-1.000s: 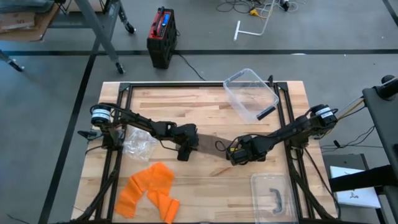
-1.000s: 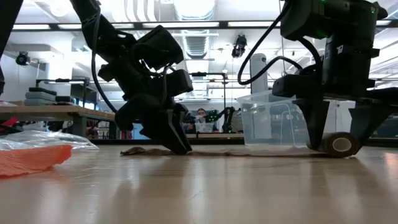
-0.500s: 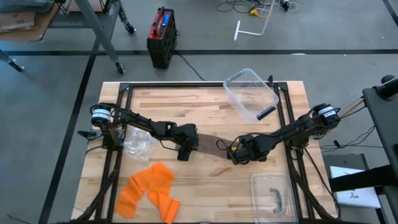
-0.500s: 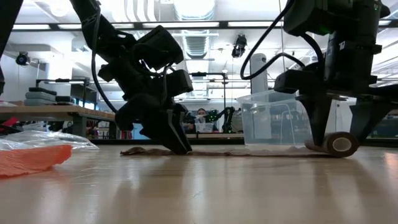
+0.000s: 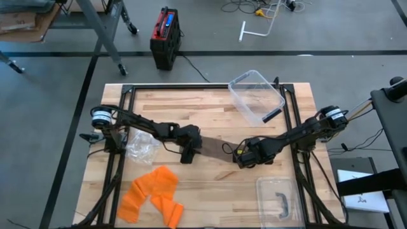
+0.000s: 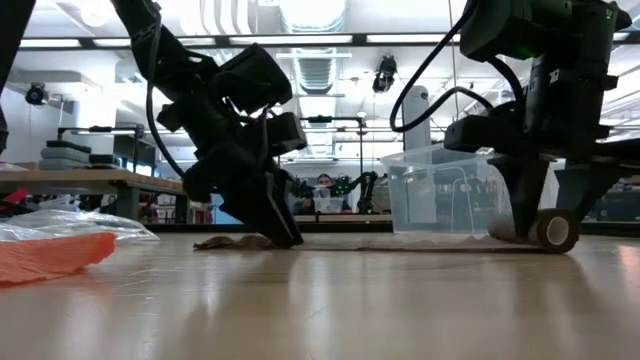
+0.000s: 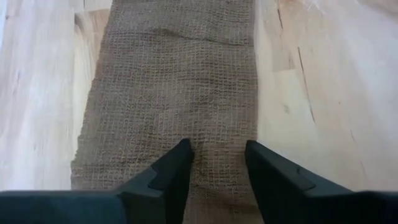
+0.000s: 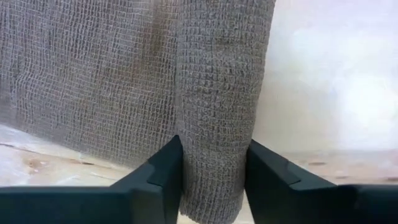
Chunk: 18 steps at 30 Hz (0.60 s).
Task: Roll bandage
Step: Roll the brown bandage
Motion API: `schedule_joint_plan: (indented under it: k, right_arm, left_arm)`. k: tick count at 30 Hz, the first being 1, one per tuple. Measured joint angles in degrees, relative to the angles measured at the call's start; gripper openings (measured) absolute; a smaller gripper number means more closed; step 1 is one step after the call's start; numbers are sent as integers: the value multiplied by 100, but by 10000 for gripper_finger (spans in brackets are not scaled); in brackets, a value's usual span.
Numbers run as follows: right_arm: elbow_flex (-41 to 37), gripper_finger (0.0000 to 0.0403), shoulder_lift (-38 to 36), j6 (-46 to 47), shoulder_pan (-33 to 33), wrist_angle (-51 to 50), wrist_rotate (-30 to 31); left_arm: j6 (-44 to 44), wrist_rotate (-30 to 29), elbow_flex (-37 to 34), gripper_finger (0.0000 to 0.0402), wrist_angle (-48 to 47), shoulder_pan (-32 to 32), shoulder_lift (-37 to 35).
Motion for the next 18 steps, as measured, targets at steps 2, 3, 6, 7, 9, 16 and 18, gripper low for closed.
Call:
schedule_joint_plan:
  k: [2,3,6,7,9,16,18]
  right_arm:
    - [11,120,-57,-155,-2,-278,86]
    - [38,117,-95,-282,-2,-496,149]
    - [334,118,-299,-1002,-4,-987,374]
    - [478,120,-378,-1361,-5,-1215,440]
    - [850,124,-483,-2266,-20,-1847,663]
    - [2693,116,-482,-6134,-280,-4150,2432]
    - [3163,114,-467,-7182,-441,-4176,3069]
  left_arm:
    - [-46,2,-4,152,-56,19,-152]
    - [-78,2,-4,154,-36,29,-262]
    - [-174,7,0,159,45,62,-693]
    - [-190,9,0,160,100,77,-841]
    - [-211,24,2,165,342,131,-1182]
    - [-278,98,77,189,1345,679,-2318]
    - [-356,281,201,195,1350,921,-2532]
